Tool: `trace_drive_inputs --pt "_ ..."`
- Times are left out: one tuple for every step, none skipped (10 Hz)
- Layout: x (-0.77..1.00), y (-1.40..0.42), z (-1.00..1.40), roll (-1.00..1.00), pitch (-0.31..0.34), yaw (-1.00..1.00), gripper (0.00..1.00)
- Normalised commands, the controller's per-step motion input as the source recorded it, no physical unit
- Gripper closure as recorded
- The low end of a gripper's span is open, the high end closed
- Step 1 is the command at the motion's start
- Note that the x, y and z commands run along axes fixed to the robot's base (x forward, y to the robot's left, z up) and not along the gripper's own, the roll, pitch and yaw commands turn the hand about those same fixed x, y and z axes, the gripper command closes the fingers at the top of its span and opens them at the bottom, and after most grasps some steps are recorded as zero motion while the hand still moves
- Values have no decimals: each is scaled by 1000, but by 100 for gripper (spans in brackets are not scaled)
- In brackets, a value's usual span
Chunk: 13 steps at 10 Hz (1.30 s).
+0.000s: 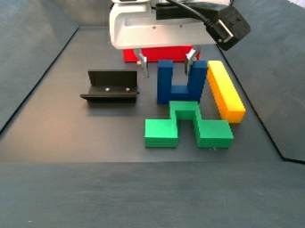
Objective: Pick up the blue object. Move up. Move to above the board. Insert the blue object.
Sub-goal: Pick up the blue object.
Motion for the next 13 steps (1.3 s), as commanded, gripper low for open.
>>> trace_drive_inputs --pt "0 9 -91 0 0 0 0" --pt "0 0 0 0 0 0 0" --pt "0 0 0 0 0 0 100" --pt "0 0 0 0 0 0 100" --pt "0 0 0 0 0 0 100" --pt "0 0 0 0 0 0 100" --pt "0 0 0 0 0 0 100" --pt "0 0 0 0 0 0 100" --pt "0 0 0 0 0 0 100" --pt "0 0 0 0 0 0 100" --pt "0 0 0 0 0 0 100" --pt "0 0 0 0 0 0 100" --pt "0 0 0 0 0 0 100"
